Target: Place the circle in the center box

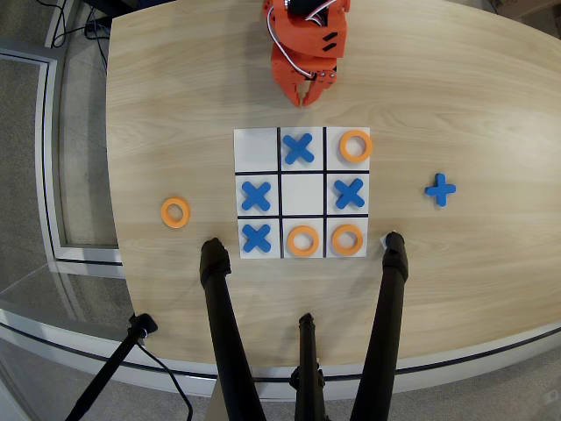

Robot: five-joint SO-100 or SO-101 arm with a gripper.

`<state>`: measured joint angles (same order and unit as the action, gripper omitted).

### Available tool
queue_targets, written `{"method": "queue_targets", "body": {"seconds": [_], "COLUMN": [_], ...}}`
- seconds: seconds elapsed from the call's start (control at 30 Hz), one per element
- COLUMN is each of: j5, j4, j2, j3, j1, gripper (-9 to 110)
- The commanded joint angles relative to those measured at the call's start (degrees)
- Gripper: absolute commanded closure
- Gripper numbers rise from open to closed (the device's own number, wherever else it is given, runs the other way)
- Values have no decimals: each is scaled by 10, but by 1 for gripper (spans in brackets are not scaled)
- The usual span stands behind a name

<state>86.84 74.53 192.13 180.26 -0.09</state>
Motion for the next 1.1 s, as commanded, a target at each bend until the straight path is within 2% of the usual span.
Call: {"method": "queue_targets", "body": {"seconds": [0.0, 0.73, 1.07], "j5": [39, 34, 44], "j4": [8, 8, 32], "j2": [2, 2, -36], "j3": [33, 33, -13], "j1": [2, 3, 25], "gripper": [102, 102, 90]}}
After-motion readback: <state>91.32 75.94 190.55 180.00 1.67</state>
